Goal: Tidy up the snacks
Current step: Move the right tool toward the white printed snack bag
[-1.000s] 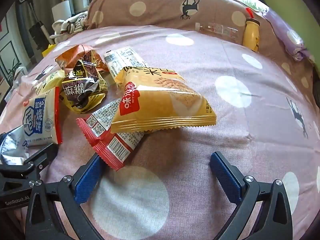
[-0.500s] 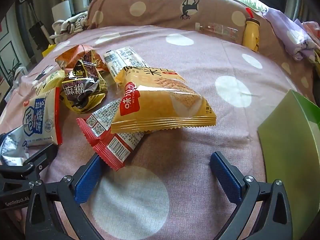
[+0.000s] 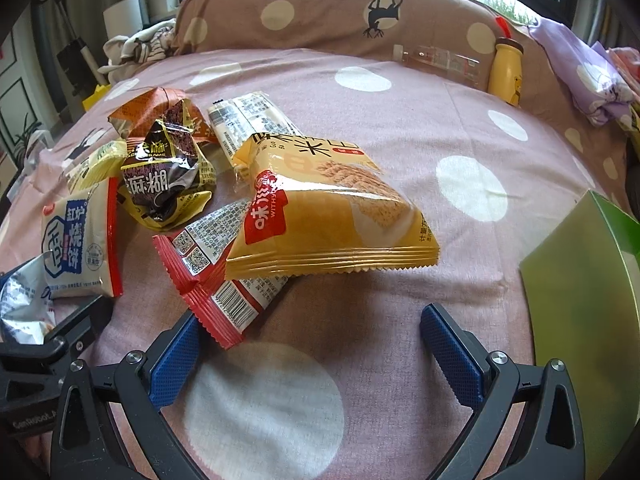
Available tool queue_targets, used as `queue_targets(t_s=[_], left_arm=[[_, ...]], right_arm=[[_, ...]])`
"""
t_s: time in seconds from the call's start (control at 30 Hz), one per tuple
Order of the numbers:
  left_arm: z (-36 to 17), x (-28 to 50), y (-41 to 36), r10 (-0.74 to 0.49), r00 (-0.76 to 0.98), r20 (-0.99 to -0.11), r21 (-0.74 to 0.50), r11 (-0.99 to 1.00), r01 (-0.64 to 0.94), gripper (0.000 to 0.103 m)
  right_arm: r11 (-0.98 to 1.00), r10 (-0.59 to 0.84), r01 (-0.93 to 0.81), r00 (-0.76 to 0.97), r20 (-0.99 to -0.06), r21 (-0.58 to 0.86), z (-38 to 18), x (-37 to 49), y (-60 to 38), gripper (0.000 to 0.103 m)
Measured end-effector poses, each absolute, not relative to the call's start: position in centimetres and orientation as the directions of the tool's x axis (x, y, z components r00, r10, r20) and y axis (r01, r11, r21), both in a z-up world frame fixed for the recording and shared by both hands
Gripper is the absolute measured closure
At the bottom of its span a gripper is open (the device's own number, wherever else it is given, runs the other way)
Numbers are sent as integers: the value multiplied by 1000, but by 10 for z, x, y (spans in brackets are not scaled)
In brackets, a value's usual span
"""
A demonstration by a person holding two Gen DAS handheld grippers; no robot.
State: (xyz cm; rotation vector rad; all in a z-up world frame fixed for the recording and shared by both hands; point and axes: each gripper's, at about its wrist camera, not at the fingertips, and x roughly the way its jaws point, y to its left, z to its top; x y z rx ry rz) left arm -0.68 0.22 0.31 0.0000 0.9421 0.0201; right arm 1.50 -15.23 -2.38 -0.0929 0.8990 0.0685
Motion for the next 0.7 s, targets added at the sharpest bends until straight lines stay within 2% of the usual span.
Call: queue_targets(t_s=[0.23,0.4,0.7], left_arm=[[28,-32,12,9,626,-779,-16,999,-34,5],[43,-44,17,-93,651,-753,-118,993,5,5],[55,-56,19,-173,672,-720,-201,979,37,6]], right_arm=[[994,84,-103,591,-802,28,-12,-4,-156,0],[987,157,-123,613,-774,103,3,-20,-157,0],[976,203,-76,650,-733,204,26,-37,-172,0]])
